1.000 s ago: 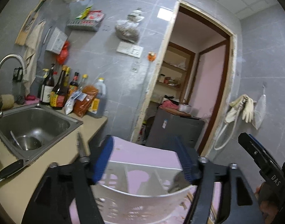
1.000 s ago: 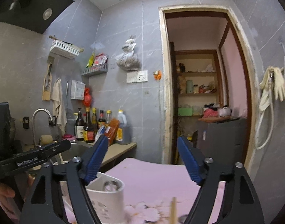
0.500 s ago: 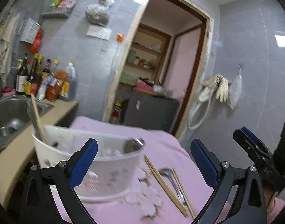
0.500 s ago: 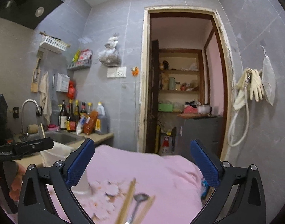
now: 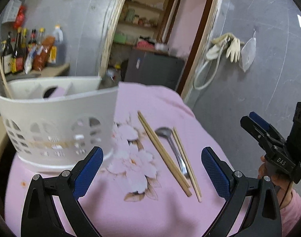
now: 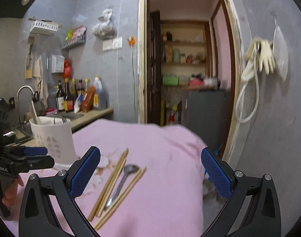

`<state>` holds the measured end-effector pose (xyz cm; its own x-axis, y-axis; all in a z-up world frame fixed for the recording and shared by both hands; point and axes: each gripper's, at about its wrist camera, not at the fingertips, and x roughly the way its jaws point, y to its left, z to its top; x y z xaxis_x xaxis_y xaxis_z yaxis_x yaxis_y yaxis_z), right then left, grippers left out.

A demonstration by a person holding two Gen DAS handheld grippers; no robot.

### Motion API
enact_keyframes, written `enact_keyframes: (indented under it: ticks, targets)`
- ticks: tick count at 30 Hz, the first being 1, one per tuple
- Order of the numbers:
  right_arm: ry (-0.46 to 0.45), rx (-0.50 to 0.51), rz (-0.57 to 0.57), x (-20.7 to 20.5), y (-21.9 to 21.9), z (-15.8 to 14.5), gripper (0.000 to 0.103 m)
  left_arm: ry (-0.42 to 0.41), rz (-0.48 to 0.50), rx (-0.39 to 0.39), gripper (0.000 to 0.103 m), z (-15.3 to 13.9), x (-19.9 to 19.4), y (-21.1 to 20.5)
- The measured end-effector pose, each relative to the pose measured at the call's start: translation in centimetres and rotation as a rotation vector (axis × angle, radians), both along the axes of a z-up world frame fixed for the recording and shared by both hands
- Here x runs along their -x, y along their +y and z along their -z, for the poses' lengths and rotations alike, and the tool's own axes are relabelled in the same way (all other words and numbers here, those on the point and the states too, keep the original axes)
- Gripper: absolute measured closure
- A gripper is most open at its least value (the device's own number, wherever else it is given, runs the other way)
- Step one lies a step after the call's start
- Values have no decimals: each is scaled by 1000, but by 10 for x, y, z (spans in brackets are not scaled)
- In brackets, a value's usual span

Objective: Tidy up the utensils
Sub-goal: 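Lower both tools toward the loose chopsticks on the pink cloth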

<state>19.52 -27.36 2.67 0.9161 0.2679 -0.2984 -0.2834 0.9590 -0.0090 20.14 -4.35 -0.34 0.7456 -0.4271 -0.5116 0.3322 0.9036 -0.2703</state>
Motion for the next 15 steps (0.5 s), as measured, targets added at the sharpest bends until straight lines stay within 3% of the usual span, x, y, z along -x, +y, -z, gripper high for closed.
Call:
enact_keyframes:
  ticks: [4,8,13,15]
  targets:
    - [97,-11,-12,-14,-8,14,5,69,11,-26,6,10,-11,-8]
    - [187,-14,-33,-27,-10,26,23,115,30,-41,8,19,-20,-16]
    - [298,-4,-68,-43,-7,44,45,173,70,-86,40,27,-34,-30]
    - [338,-4,-75,-50,-5,48,55,202,79,-96,48,31,-43,-36]
